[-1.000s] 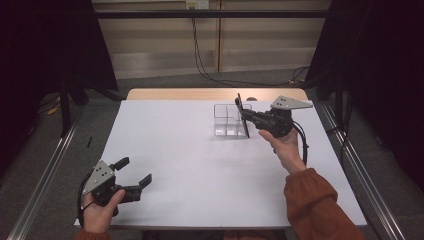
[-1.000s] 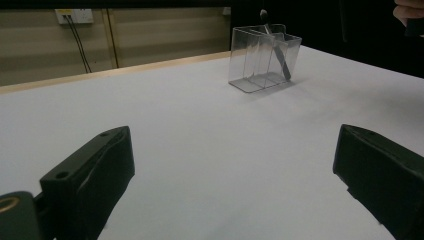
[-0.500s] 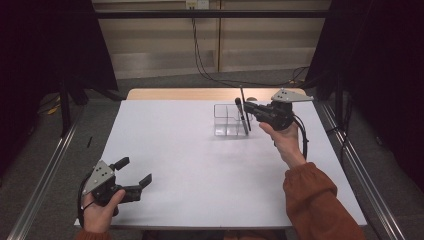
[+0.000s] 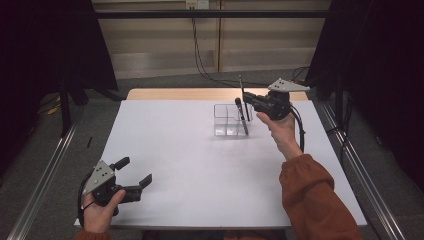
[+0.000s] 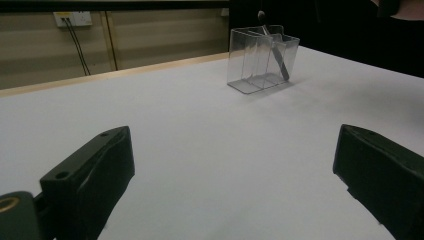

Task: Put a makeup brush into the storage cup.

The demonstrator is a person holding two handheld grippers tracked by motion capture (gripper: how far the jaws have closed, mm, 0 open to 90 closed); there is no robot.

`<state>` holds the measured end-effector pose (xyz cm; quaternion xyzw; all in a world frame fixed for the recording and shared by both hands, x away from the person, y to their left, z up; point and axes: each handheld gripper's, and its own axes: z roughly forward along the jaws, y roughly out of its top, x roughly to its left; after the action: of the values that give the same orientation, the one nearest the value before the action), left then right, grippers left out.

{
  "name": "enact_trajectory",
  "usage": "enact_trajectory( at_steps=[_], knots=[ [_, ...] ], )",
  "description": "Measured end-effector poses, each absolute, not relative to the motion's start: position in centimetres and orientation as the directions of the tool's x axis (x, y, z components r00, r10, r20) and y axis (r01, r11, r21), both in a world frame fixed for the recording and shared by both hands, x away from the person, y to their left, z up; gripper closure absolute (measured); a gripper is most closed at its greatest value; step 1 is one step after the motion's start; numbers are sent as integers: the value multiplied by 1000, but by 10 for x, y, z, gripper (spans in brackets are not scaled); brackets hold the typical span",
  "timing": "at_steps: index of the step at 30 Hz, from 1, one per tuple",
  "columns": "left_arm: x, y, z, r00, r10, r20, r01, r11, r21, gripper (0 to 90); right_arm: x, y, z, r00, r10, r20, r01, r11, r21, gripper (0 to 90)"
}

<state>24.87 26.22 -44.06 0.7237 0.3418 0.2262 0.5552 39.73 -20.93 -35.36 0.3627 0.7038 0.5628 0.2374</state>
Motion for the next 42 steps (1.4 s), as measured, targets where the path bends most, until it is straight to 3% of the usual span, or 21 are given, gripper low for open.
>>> enact_trajectory(
  at_steps=[42],
  knots=[
    [249,262,-440,670,741,-53,241,-149,959,31,438,-200,-375,-560,826,61,264,107,959,862]
  ],
)
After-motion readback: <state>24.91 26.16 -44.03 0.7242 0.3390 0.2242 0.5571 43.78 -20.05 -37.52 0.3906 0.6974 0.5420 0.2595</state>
